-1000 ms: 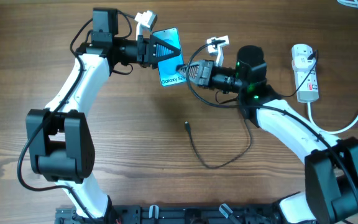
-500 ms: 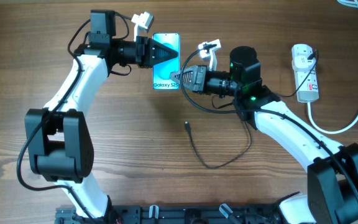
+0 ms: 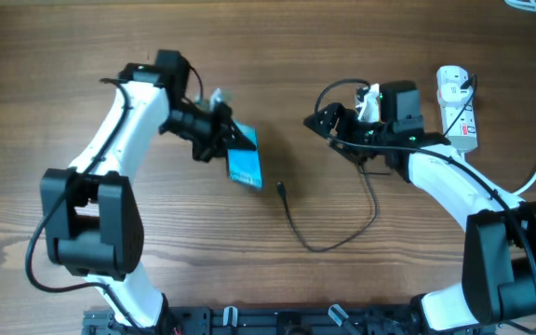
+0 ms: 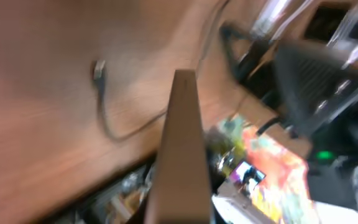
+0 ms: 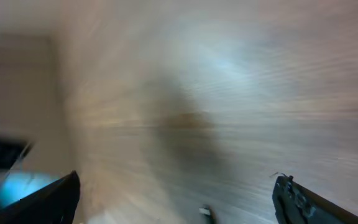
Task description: Plug charger to phone and switch on socket
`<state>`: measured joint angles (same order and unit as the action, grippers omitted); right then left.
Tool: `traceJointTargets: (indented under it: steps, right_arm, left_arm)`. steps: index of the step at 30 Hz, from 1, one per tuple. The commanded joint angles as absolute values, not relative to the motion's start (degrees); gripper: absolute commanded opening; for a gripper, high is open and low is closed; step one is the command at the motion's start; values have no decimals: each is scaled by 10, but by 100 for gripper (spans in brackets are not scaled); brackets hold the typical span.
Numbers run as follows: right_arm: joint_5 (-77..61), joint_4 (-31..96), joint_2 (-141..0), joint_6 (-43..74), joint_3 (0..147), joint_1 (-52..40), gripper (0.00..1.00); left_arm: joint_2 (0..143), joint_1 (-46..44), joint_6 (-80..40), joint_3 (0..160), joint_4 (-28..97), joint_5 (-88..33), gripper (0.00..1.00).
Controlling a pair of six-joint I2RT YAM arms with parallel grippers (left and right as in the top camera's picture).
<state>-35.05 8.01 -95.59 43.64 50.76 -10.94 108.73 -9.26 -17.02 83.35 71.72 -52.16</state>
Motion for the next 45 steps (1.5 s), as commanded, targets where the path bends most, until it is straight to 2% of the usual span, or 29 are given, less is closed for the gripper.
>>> traceJointTargets:
  steps: [1,4,5,10,12,15,24,45]
  right_arm:
    - [-234,89,-958,424,506,-110,100]
    - [-188,89,-958,424,506,-110,100]
    - [-189,89,-958,424,506,-110,100]
    - [-189,89,-958,424,506,-110,100]
    - [-189,89,-958,424,506,-110,100]
    - [-189,89,-958,424,506,-110,100]
    - [-189,89,-958,424,506,-110,100]
    - [-189,89,-958,424,506,-110,100]
  left_arm:
    - [1067,-149,-169,835,779,-495,7]
    - [1067,-216,-169,835,818,-483,8]
    - [1067,-234,-170,835,821,-484,4]
    - [1067,-302,-356,835,846,-484,4]
    - [1067,-314,-387,835,879,-486,4]
    - [1067,-316,-387,835,931,-512,4]
    - [1067,-316,-387,835,935,-640,4]
    - [1067,-316,-387,835,933,-641,4]
